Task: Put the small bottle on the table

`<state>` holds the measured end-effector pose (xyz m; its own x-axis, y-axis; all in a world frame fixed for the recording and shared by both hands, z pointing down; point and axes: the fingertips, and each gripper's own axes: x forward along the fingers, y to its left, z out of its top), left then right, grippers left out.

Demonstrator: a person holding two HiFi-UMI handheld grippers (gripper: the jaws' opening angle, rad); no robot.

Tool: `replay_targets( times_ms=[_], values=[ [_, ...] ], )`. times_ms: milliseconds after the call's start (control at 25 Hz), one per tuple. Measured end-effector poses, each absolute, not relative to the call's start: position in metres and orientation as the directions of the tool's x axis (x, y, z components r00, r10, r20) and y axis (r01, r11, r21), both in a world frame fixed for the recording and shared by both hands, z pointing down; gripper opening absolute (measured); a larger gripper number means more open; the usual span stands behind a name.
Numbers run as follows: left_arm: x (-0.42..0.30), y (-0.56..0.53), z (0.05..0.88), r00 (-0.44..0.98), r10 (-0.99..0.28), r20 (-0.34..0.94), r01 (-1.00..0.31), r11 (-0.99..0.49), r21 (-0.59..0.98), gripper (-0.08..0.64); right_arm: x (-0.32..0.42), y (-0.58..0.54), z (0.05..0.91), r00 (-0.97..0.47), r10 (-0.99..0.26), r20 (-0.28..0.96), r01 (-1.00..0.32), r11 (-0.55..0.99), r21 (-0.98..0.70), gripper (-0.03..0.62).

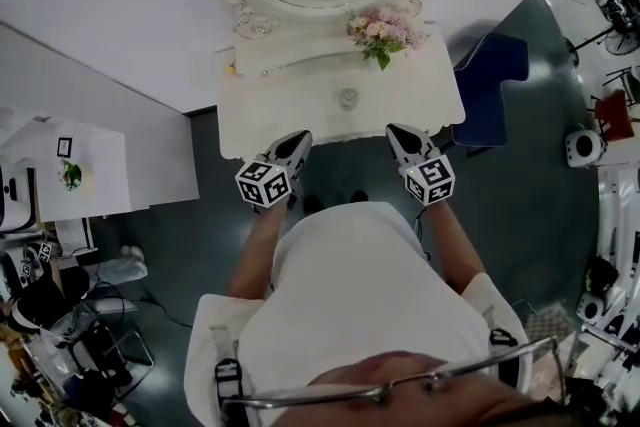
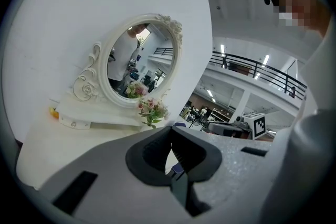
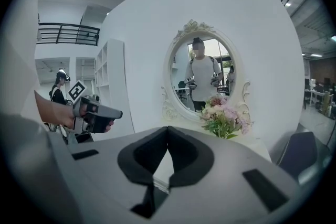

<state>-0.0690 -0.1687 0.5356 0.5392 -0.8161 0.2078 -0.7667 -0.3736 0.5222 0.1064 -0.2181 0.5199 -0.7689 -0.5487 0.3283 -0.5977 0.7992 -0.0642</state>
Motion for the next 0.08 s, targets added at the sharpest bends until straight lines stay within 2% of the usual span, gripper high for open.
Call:
replay_targets(
  times_ms=[80],
  values=[
    [-0.0721, -0.1697, 0.5365, 0.538, -0.817, 0.208, -0.769, -0.374, 0.519, 0.003, 0.104, -0.2194, 0.521, -0.768, -0.551, 0.325, -0.599, 0.799, -0.061, 0.005]
  ],
)
